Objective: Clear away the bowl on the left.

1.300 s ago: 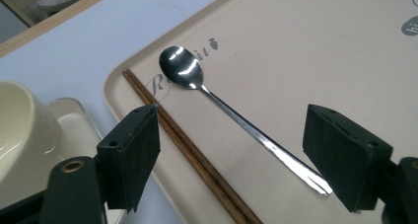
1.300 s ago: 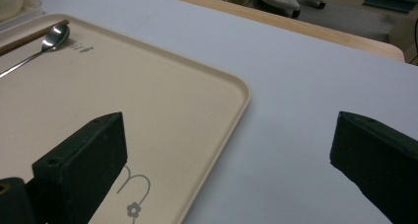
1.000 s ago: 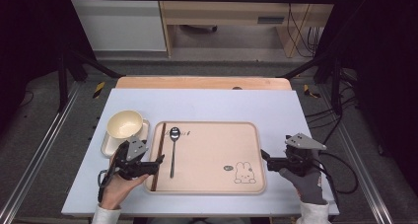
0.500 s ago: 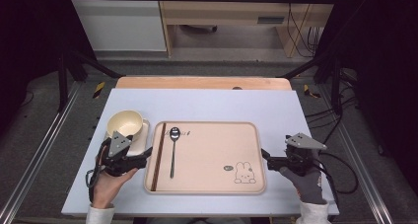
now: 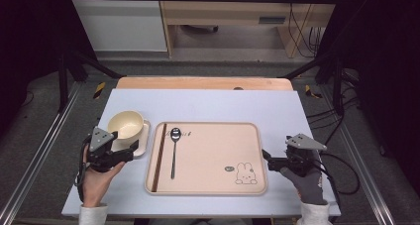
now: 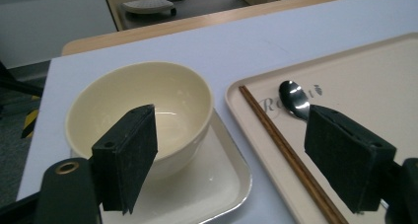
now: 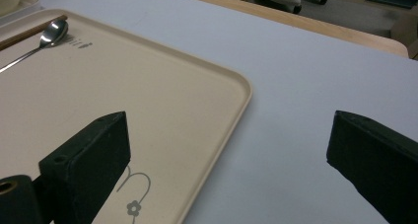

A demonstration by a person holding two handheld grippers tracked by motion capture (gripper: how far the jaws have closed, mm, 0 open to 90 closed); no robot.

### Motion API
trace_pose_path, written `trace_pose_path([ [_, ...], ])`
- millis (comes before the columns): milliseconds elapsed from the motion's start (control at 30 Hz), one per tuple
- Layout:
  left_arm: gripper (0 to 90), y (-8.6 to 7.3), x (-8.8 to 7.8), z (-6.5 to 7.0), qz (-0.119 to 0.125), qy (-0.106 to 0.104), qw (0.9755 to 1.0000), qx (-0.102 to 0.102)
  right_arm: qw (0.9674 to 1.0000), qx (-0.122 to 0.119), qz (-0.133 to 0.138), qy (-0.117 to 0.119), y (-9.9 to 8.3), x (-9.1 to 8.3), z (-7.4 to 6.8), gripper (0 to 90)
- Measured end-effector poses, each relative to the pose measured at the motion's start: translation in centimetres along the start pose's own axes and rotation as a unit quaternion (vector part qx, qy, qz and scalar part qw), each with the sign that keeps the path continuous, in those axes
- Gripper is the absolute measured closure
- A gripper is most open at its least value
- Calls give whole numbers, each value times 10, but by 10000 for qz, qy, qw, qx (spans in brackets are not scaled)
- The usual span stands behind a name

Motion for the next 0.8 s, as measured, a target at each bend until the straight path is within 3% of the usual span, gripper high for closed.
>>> trace_pose_path([
  [367,197,0,-5,-35,25,388,9991,-187,10000,-5,3,-1,1,0,1,33],
  [600,205,-10,4,-62,-179,669,9969,-372,10000,-12,-31,11,0,2,1,34],
  [800,232,-9,12,-75,-210,762,9958,-470,10000,-47,-60,19,-1,5,-1,35],
])
Point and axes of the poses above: each handheld gripper's, and its own axes: x roughly forward along the jaws, y roughly out of its top, z roughly to its right, the point moved 6 cm from there along x, roughly forward along the jaws, and after that the axes turned 2 degrees about x, right-handed, at the moved point
